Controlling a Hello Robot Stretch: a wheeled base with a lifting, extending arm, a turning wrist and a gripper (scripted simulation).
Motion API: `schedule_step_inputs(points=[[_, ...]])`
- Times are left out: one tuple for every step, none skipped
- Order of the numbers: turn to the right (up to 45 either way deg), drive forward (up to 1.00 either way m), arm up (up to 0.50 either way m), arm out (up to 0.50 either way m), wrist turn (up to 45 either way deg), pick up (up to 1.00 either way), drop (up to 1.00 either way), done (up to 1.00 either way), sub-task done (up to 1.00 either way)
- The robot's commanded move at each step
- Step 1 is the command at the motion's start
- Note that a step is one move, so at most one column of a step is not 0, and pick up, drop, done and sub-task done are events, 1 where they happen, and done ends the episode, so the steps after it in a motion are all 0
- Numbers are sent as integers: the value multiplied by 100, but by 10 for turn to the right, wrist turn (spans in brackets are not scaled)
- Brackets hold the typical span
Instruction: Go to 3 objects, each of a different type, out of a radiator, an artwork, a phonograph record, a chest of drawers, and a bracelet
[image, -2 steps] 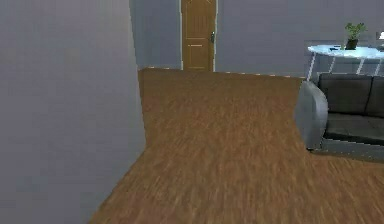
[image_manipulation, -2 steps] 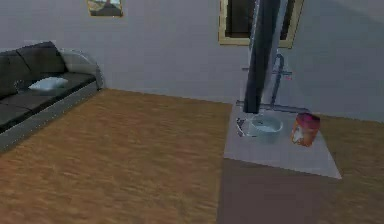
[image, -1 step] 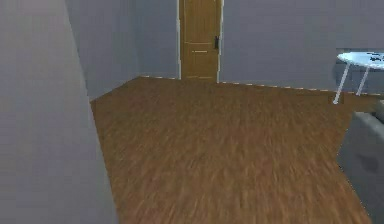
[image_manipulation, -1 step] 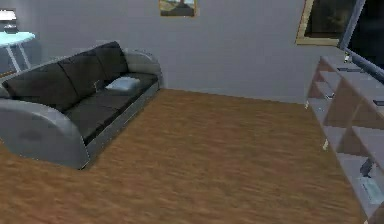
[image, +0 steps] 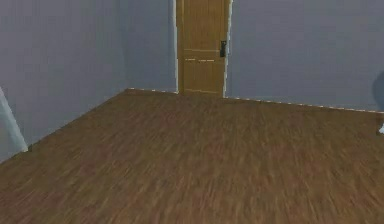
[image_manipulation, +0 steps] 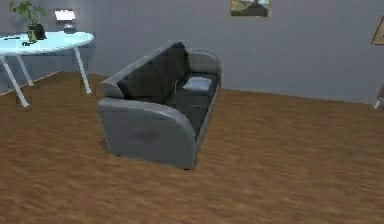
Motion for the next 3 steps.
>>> schedule_step_inputs(points=[[90, 0, 0, 0, 0, 0, 0, 0, 0], [30, 0, 0, 0, 0, 0, 0, 0, 0], [450, 0, 0, 0, 0, 0, 0, 0, 0]])
